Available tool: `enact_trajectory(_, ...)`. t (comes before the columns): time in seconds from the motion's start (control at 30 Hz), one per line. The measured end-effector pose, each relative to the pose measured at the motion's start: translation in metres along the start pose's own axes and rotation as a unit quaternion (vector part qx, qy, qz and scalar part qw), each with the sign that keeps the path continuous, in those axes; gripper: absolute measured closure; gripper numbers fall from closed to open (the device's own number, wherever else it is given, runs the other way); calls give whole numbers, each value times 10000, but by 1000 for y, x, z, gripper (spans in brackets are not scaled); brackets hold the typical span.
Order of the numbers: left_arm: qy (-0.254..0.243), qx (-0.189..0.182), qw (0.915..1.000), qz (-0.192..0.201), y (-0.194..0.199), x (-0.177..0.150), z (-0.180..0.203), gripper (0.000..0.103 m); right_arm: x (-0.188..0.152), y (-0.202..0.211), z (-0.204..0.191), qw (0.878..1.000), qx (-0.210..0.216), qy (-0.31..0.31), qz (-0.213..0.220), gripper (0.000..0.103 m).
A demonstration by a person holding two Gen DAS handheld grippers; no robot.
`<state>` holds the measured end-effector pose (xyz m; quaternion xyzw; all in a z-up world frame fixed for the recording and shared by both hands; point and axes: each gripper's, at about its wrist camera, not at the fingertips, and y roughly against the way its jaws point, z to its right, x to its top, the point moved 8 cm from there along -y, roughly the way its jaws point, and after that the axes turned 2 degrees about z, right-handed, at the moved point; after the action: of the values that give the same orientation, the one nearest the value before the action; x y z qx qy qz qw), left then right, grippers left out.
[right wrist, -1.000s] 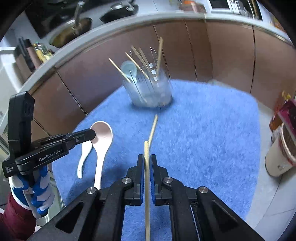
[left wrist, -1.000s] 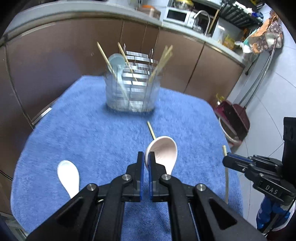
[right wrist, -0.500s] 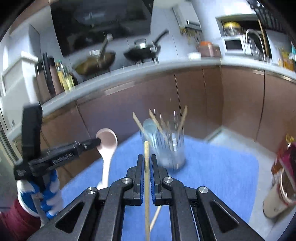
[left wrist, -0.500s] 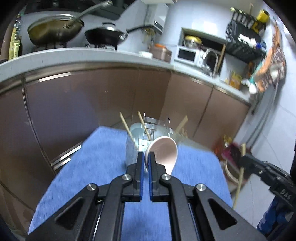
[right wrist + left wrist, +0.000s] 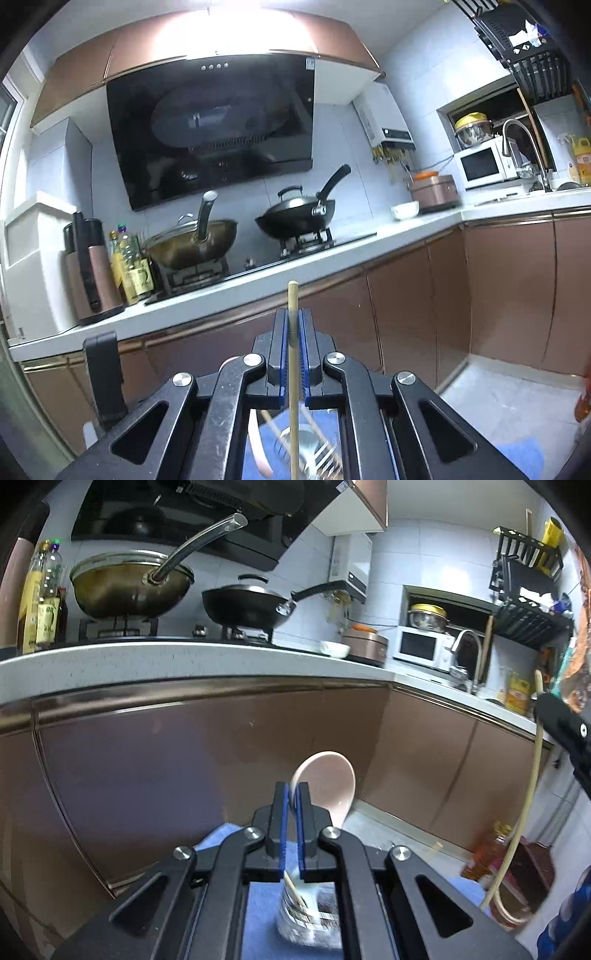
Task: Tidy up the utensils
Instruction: 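Lift the spoon and chopstick and carry them above the clear holder, then lower the spoon and chopstick into the holder and open both tools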
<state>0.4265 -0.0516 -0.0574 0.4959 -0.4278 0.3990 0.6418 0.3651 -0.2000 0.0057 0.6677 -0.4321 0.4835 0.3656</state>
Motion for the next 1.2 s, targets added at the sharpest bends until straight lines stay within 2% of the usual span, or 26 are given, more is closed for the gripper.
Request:
enact_trajectory(0.23, -184, 337, 9989, 267, -33, -9, 3, 100, -13, -40, 24, 9997, -102, 42, 197, 97)
enact_trajectory(0.7, -307, 553, 9972, 392, -55, -48, 12, 100, -46, -61, 40, 9998, -95, 110, 153, 97)
enact_trajectory(1.2, -123, 602, 9973, 402, -62, -57, 12, 99, -32, -63, 42, 9988, 155, 19, 463, 97)
